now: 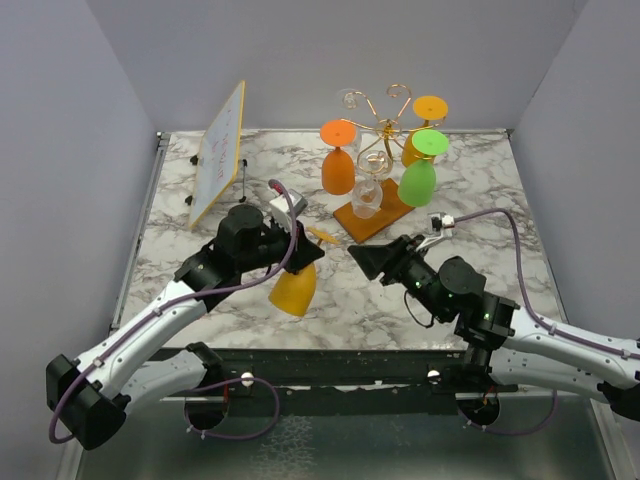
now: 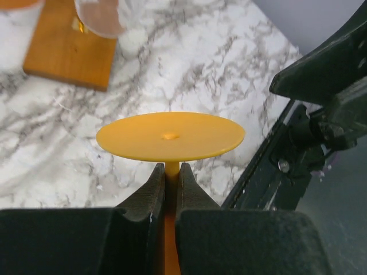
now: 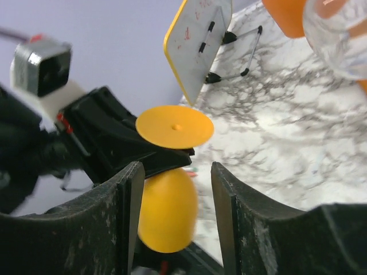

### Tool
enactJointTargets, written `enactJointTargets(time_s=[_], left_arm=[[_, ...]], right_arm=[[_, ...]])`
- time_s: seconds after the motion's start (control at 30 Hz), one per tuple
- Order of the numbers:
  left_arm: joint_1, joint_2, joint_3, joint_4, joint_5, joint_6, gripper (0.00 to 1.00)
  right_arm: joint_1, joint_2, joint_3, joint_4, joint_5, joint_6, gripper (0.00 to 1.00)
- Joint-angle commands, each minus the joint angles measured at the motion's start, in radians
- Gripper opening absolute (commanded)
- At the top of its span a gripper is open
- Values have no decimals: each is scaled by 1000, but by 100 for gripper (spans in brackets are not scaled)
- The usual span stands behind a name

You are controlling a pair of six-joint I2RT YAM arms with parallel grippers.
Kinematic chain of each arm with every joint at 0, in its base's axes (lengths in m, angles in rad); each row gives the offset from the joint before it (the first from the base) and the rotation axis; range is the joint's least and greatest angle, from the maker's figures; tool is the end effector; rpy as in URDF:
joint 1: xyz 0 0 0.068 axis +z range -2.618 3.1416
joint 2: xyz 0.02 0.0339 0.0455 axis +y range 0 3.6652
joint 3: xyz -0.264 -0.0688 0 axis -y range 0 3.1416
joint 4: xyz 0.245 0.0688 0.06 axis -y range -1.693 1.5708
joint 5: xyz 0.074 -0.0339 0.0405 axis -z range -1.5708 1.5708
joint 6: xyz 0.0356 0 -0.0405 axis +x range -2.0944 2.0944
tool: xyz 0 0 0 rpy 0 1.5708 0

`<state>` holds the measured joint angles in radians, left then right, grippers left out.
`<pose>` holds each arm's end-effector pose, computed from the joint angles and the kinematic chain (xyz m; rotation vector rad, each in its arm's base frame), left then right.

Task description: Place the wine glass upside down on the wine glass rack

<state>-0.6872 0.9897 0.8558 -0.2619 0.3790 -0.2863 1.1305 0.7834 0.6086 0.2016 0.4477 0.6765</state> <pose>0.1653 -0.1527 0.3196 0.6682 1.9668 -0.9911 0.0952 0.1659 0.3191 0.0045 1.6506 1.0703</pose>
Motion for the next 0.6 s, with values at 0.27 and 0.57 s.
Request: enactJointTargets(time_s=[0.27, 0.57], left_arm=[[1, -217, -71, 256, -72, -14, 0], [1, -300, -159, 403, 25, -3, 0]], right_arm=[[0, -12, 23, -22, 38, 728, 57], [0, 74, 40, 178, -97, 776, 56]])
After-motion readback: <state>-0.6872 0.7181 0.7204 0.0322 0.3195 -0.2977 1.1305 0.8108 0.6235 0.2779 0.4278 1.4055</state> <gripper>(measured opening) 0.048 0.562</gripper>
